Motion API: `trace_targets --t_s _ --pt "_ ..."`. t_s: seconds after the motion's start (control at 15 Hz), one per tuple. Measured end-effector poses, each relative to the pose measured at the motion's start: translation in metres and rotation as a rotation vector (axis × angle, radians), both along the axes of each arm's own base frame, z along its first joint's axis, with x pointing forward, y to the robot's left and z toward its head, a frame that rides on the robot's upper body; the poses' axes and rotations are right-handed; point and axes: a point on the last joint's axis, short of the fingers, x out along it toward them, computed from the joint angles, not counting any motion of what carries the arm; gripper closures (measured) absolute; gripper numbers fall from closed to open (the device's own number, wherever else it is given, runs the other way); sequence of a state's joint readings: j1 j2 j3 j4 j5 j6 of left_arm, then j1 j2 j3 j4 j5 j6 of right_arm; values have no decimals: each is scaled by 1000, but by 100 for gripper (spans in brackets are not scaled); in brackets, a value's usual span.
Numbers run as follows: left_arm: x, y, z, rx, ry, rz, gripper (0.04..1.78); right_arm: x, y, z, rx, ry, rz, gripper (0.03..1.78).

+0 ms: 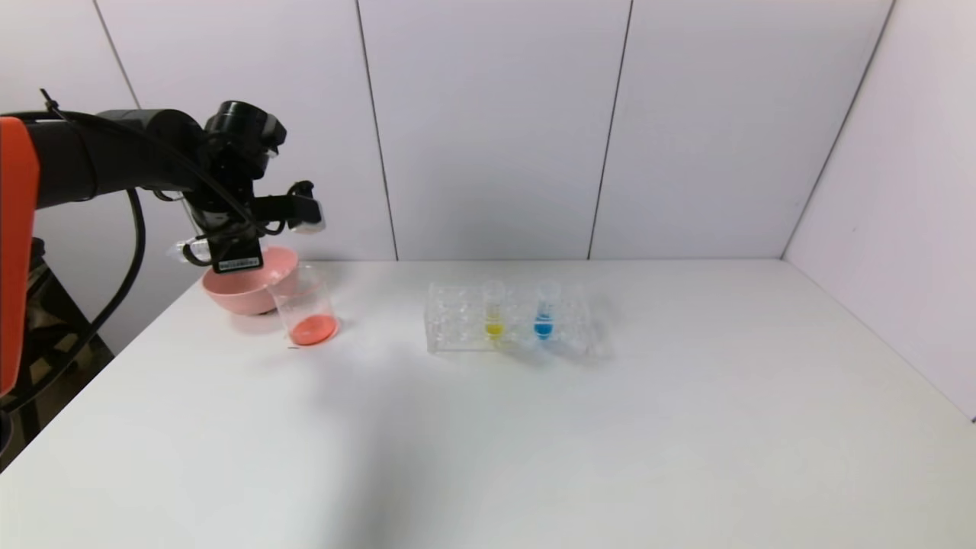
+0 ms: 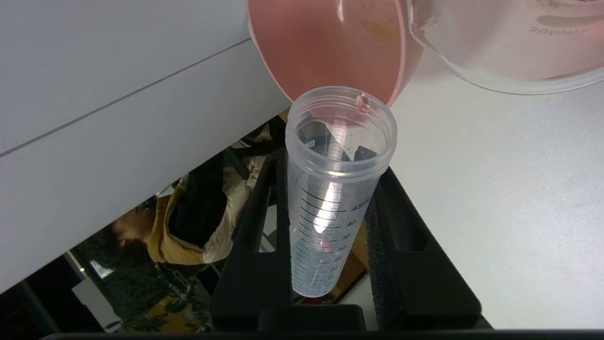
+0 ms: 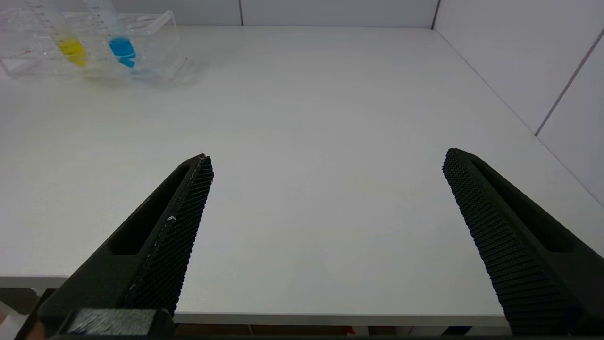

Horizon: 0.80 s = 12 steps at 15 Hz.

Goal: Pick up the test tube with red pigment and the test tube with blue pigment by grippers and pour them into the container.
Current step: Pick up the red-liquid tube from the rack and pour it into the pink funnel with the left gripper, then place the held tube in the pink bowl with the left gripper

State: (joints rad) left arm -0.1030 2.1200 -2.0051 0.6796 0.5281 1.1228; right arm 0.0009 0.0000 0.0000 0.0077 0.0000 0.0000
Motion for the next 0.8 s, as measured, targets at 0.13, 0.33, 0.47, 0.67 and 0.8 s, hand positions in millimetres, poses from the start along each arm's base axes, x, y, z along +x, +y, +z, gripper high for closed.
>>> trace_targets --t_s 0.13,0.33,0.47,0.67,0.8 --pt "-8 2 14 -107 -71 13 136 0 0 0 0 0 0 4" --pt "-20 10 35 -318 -160 3 136 0 0 0 0 0 0 4" --pt "-27 14 45 -456 -213 18 136 0 0 0 0 0 0 4" --pt "-33 15 55 -690 -281 95 136 0 0 0 0 0 0 4" --pt "-36 16 60 -848 -319 143 136 0 0 0 0 0 0 4"
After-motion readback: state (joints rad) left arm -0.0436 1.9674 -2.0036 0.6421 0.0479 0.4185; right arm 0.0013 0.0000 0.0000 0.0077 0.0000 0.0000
